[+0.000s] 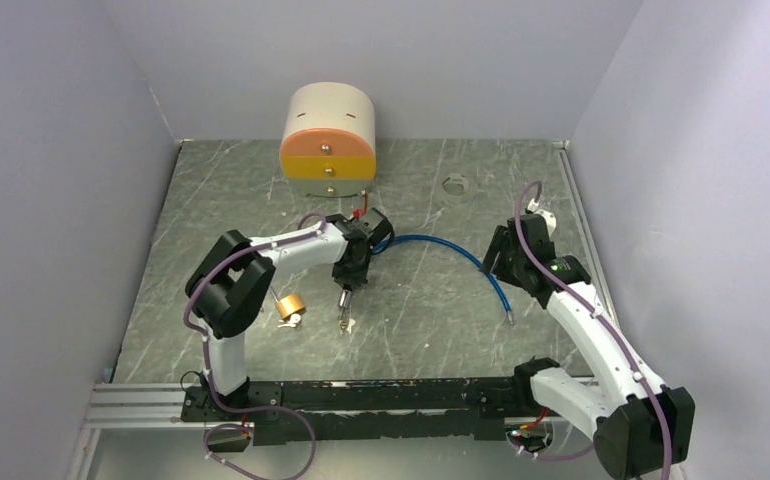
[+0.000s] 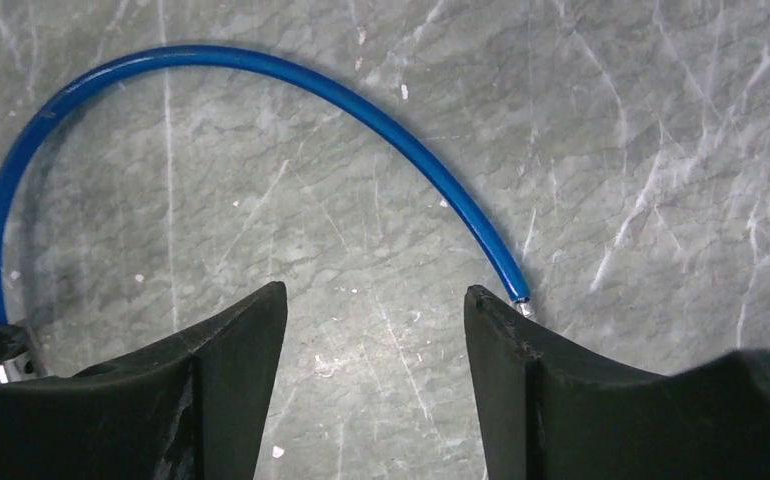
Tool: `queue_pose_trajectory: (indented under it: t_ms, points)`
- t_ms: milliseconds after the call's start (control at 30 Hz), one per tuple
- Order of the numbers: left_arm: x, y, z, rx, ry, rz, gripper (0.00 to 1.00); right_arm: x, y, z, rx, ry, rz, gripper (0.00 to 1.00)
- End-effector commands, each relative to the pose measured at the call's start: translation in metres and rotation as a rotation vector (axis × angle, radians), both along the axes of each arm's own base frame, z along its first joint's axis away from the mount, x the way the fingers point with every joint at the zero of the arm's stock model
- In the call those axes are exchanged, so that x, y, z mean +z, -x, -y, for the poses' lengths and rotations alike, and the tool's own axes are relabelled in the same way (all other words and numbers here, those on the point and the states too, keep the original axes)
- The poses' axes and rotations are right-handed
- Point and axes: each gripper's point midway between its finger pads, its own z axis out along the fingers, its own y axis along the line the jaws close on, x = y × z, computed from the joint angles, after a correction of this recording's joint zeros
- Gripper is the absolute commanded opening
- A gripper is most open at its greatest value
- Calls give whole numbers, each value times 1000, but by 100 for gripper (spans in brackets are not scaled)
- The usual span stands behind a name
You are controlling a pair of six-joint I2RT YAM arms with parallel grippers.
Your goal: Unlock with the key
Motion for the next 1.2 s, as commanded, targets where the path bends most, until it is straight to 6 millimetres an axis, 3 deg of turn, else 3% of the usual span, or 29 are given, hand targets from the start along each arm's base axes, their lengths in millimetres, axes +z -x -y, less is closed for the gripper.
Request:
queue_pose_trajectory:
  t_ms: [0,67,167,233,267,433,467,500,600,733,800,900,1067,1167]
  points:
    - [17,-19,19,-10,88,59,3,50,-11,6,-52,-11,128,68]
    - [22,-22,24,-14,119,78,5,64,-11,7,-52,-19,165,69]
    - [30,-27,28,-10,146,105,21,81,-9,7,-51,-37,211,69]
    - [34,-31,30,-8,155,123,40,89,-7,5,-46,-48,232,69]
    - [36,-33,30,-7,157,133,54,92,-7,5,-40,-55,242,69]
    - [71,-37,26,17,191,214,91,110,-1,7,-30,-53,295,74]
    - [82,-38,25,19,207,234,93,113,1,8,-29,-51,304,76]
    - [95,-38,24,22,227,258,94,119,2,9,-29,-49,315,78]
    - [139,-34,16,53,291,340,94,132,8,12,-33,-41,330,97]
    - [204,-19,-15,133,383,499,93,148,19,31,-117,6,317,99]
    - [236,-8,-37,165,423,592,92,158,28,41,-161,35,317,99]
    - [282,18,-78,211,469,705,92,187,40,58,-224,69,382,99]
    - [332,64,-150,316,474,832,93,249,67,82,-306,81,573,99]
    - [349,93,-189,382,492,875,94,275,83,92,-332,82,663,99]
